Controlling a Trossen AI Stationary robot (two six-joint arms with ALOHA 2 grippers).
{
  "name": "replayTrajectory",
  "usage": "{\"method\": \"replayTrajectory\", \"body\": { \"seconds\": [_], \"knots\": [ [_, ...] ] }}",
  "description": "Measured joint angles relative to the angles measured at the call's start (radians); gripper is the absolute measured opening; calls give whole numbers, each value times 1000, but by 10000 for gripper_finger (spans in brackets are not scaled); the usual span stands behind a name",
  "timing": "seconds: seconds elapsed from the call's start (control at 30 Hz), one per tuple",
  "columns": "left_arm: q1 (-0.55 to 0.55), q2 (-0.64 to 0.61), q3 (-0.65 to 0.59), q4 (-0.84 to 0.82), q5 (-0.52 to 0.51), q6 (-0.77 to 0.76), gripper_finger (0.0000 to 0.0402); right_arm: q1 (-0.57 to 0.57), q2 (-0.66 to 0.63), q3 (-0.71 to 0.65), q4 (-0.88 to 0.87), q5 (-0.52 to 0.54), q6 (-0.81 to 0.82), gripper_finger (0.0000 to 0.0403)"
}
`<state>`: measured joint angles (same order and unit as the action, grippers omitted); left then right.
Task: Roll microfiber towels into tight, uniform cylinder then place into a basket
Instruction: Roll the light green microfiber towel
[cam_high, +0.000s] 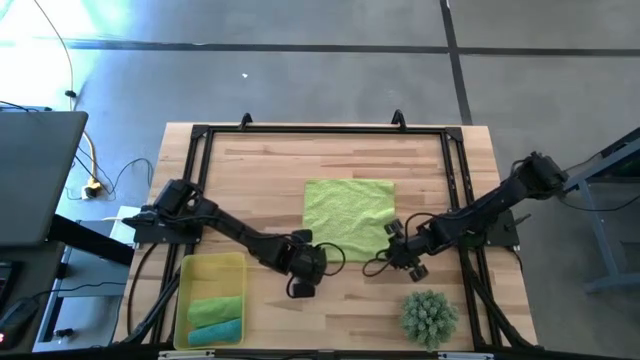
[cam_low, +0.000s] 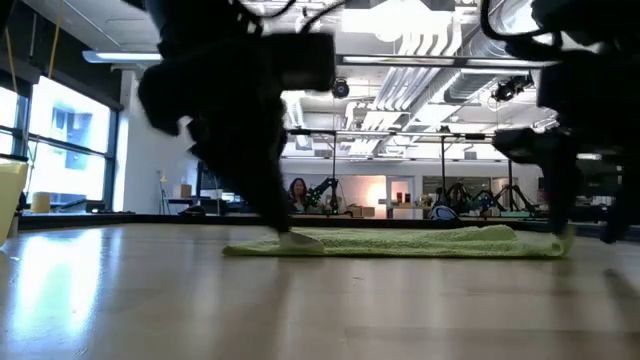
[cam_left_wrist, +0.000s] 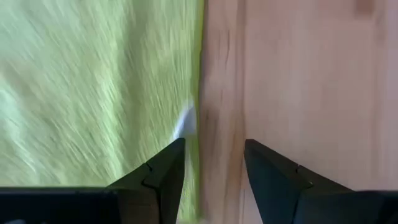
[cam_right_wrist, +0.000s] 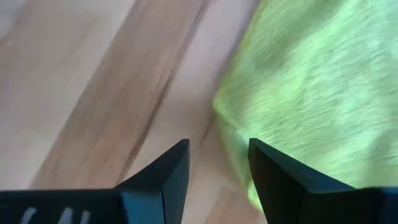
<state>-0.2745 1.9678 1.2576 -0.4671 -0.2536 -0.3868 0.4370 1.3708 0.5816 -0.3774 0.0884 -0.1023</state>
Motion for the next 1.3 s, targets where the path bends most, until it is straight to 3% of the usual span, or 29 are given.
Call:
{"method": "replayTrajectory", "body": {
  "seconds": [0.1, 0.37, 0.73, 1.0, 1.3],
  "knots": [
    [-9, -1, 21, -1, -51, 47, 156, -13, 0, 27, -2, 28, -3, 155],
    [3, 21, 22, -117, -42, 135, 156, -22, 0, 30, 59, 40, 15, 155],
    [59, 36, 26, -171, 138, 76, 154, -45, -2, 25, 8, 56, 130, 155],
    [98, 37, 21, -173, 221, 85, 103, -44, -2, 25, -82, 6, 121, 155],
    [97, 39, 20, -173, 177, 48, 54, -44, 4, 25, -63, -37, 77, 155]
  ]
}}
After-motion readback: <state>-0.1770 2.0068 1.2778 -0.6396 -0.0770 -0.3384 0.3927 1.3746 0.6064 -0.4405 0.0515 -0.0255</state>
